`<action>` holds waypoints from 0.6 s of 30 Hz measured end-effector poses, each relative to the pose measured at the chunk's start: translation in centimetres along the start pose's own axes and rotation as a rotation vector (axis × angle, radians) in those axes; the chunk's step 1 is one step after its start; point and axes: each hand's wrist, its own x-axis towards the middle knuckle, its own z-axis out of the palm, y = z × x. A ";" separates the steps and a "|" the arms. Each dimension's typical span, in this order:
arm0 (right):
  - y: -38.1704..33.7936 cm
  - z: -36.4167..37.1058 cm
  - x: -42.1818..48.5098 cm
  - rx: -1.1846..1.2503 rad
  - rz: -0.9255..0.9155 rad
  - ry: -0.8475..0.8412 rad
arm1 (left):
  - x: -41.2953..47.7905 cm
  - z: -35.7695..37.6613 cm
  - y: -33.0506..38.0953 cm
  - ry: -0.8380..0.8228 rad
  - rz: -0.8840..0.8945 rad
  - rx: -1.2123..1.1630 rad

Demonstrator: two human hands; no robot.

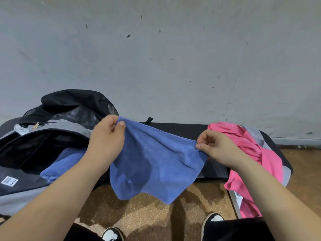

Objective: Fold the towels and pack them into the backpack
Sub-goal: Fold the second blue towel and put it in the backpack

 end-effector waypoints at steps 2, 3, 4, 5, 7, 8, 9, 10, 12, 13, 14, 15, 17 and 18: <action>0.5 0.0 0.4 -0.070 0.042 0.004 | 0.3 0.4 -0.2 -0.014 -0.014 0.053; 0.8 0.0 0.6 -0.097 0.065 -0.004 | 0.6 0.5 -0.3 -0.017 -0.024 0.064; 1.1 -0.1 0.7 -0.111 0.086 -0.023 | 0.9 0.6 -0.4 -0.014 -0.033 0.071; 1.3 0.0 0.8 -0.099 0.102 -0.052 | 1.2 0.7 -0.4 -0.010 -0.040 0.079; 1.6 0.0 0.9 -0.039 0.113 -0.119 | 1.6 0.9 -0.5 -0.004 -0.050 0.094; 1.7 0.0 0.9 -0.021 0.115 -0.153 | 1.7 1.1 -0.6 -0.003 -0.055 0.099; 1.8 -0.1 0.8 -0.027 0.118 -0.187 | 1.8 1.3 -0.6 -0.005 -0.060 0.108; 1.9 -0.2 0.8 -0.060 0.117 -0.222 | 1.8 1.4 -0.7 -0.007 -0.064 0.118; 2.1 -0.1 0.8 -0.143 0.105 -0.283 | 2.0 1.7 -0.8 -0.009 -0.069 0.125; 2.3 0.1 0.9 -0.174 0.090 -0.295 | 2.1 1.8 -0.8 -0.008 -0.071 0.126; 2.5 0.2 1.0 -0.198 0.073 -0.290 | 2.3 1.8 -0.8 -0.005 -0.074 0.125; 2.8 0.3 1.1 -0.212 0.061 -0.273 | 2.4 1.8 -0.8 0.000 -0.077 0.125; 3.1 0.1 1.1 -0.176 0.067 -0.236 | 2.6 1.7 -0.9 0.011 -0.078 0.124; 3.2 -0.2 1.1 -0.126 0.081 -0.215 | 2.7 1.7 -1.0 0.014 -0.076 0.122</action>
